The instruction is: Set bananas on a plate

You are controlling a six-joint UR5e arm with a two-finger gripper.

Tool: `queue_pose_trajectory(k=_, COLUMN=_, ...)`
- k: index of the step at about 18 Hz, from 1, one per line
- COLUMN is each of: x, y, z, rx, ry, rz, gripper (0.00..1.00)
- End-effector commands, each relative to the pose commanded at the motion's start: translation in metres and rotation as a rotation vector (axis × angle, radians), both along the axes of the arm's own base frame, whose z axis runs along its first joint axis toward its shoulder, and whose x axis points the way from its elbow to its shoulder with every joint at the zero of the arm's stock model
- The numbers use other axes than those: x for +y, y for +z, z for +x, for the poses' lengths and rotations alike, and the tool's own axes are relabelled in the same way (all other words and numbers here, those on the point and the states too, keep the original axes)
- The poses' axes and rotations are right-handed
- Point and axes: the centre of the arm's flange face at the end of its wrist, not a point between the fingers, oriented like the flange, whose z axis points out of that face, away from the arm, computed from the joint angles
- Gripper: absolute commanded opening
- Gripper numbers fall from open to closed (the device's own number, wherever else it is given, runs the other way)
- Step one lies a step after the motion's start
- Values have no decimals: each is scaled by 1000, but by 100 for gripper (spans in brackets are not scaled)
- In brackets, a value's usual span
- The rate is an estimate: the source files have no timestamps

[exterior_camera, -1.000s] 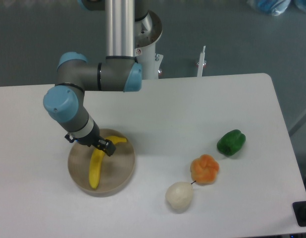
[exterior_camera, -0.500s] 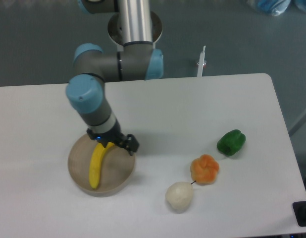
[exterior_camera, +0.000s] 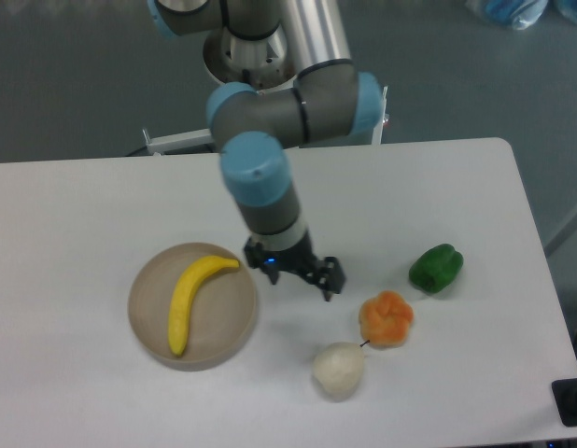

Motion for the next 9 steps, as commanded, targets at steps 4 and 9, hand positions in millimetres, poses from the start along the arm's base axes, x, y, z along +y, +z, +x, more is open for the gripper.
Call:
queue_pose_trajectory(k=4, x=-8, y=26, z=-43, rx=45, ry=-136, rz=-29, gripper=100)
queue_pose_trajectory(k=9, x=-8, y=29, z=-70, rx=31, ry=-127, rz=-44, gripper=100)
